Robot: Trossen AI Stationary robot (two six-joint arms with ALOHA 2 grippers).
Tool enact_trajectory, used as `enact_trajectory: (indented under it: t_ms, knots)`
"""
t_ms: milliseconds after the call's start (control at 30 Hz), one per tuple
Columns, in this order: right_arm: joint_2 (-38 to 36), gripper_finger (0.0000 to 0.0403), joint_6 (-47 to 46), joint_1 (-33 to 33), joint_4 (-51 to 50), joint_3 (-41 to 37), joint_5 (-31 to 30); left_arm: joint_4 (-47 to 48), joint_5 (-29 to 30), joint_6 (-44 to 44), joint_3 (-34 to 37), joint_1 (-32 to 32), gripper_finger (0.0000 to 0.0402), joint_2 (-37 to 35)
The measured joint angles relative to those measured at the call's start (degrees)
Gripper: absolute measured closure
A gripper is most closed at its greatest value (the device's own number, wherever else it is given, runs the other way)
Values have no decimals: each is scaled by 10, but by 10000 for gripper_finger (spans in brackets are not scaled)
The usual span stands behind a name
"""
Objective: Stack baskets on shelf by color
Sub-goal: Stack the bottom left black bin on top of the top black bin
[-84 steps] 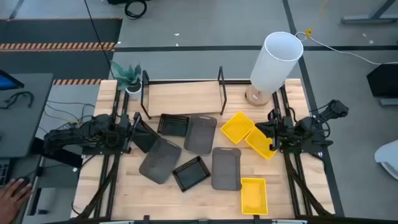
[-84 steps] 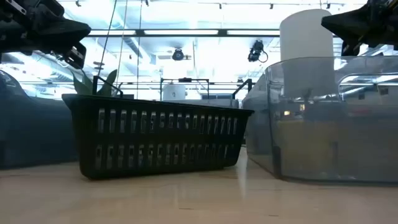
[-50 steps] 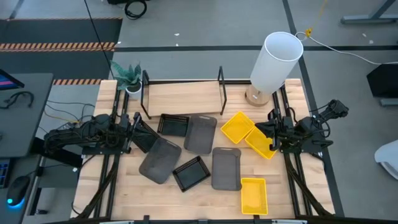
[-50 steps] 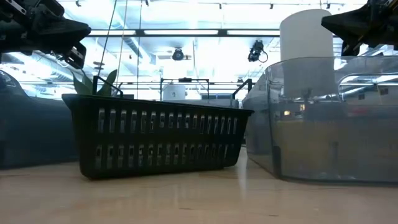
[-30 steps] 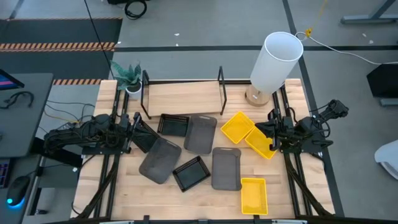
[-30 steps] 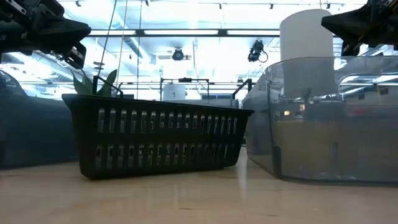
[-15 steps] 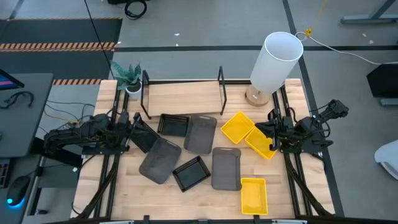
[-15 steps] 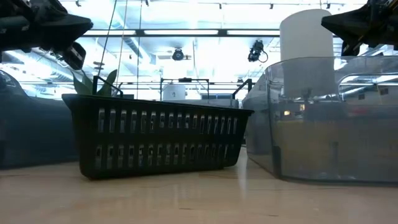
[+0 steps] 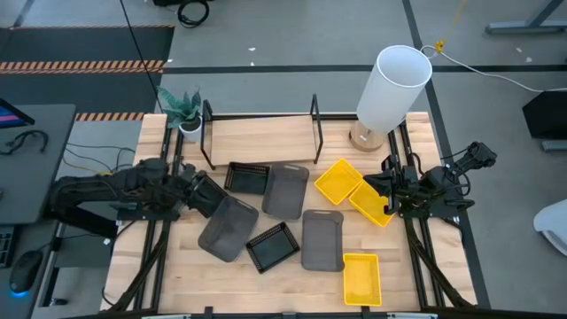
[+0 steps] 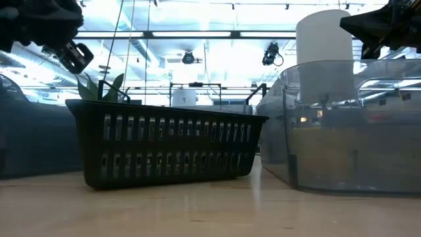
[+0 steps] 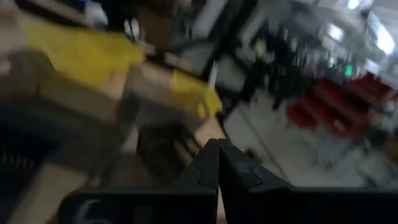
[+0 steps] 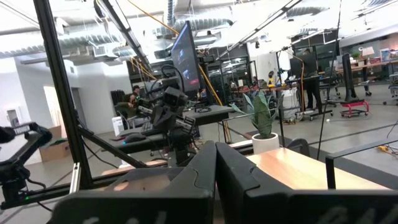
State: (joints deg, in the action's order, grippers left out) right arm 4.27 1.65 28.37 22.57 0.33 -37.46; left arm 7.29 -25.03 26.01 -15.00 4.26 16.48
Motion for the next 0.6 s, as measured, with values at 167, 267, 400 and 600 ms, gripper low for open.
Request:
enact_trajectory:
  t_ms: [167,267,400,600]
  knots:
    - [0,387,0,0,0,0,0,117,-31,-44,-56,-48,387,88]
    - [0,387,0,0,0,0,0,139,-30,-43,-77,-99,391,128]
    - [0,387,0,0,0,0,0,141,17,-13,-101,-182,396,171]
    - [0,387,0,0,0,0,0,145,120,-23,-145,-304,397,232]
